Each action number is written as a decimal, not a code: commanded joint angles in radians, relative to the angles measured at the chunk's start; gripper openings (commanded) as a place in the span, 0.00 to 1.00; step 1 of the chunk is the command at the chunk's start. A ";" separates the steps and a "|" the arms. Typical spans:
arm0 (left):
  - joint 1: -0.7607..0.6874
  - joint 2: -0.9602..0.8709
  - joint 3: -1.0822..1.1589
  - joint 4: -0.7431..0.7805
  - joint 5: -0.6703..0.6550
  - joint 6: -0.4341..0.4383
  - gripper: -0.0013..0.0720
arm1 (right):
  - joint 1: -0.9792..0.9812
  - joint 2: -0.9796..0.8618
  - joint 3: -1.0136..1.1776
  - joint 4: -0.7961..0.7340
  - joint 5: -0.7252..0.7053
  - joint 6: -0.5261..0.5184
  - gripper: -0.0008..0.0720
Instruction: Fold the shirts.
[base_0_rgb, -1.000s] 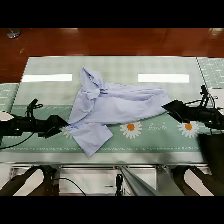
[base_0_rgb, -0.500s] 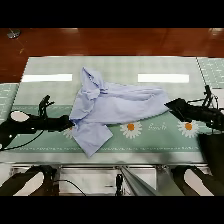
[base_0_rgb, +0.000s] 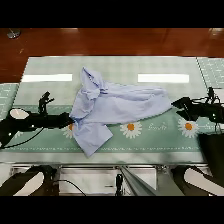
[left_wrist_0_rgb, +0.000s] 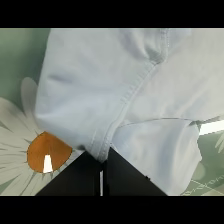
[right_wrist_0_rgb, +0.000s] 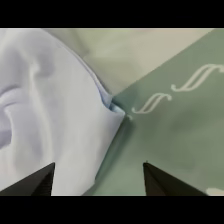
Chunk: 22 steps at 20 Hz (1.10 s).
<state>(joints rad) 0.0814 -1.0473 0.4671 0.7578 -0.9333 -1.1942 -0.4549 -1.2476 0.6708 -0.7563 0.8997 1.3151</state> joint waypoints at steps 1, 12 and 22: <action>-0.001 -0.001 0.006 0.000 -0.002 0.000 0.05 | 0.041 -0.142 0.107 -0.009 0.011 0.021 0.86; 0.049 -0.001 0.215 -0.001 0.000 0.035 0.05 | 0.253 -0.315 0.496 -0.013 0.201 0.022 0.04; 0.180 0.038 1.301 -0.121 0.084 0.012 0.05 | 0.258 0.089 1.411 -0.240 0.321 0.212 0.04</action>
<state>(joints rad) 0.2340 -1.0321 1.5169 0.6075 -0.8616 -1.1812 -0.1993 -1.2892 1.9186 -0.9073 1.1851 1.4891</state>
